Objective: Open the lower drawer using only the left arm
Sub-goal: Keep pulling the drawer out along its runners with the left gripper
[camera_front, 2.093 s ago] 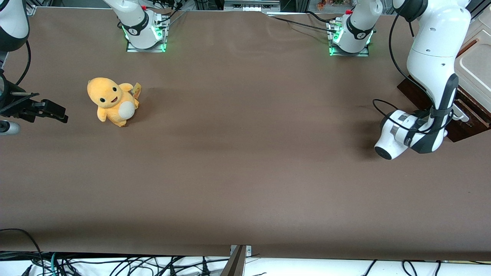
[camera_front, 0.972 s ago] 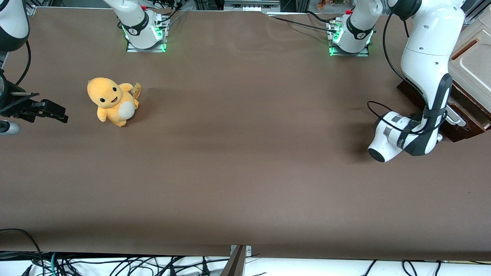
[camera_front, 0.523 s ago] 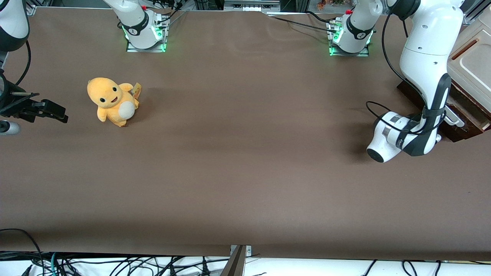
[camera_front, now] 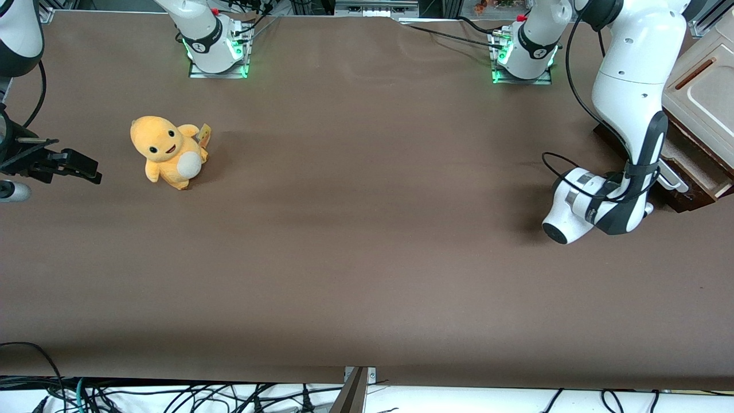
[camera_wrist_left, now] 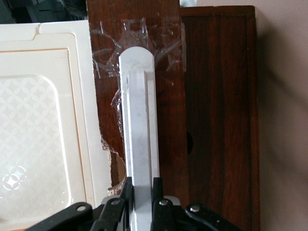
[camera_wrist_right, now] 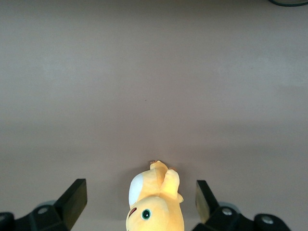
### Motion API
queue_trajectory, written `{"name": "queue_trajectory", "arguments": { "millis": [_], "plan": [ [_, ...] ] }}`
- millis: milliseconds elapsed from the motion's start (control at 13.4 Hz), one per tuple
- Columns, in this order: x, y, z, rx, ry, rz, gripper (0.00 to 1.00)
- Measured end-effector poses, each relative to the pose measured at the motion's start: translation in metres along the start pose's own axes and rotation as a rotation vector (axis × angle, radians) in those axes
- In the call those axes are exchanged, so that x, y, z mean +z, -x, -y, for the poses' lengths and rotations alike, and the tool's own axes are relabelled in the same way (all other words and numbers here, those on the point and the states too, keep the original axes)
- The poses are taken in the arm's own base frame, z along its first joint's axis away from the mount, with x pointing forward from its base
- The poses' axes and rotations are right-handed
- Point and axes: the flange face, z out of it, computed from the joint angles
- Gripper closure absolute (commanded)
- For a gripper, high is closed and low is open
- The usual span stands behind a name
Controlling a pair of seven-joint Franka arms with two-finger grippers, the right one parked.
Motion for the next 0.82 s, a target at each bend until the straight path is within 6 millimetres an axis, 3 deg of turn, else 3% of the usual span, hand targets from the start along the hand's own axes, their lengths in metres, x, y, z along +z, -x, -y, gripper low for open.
{"name": "queue_trajectory", "arguments": {
  "millis": [822],
  "plan": [
    [-0.014, 0.005, -0.002, 0.003, 0.001, -0.025, 1.00]
  ]
}}
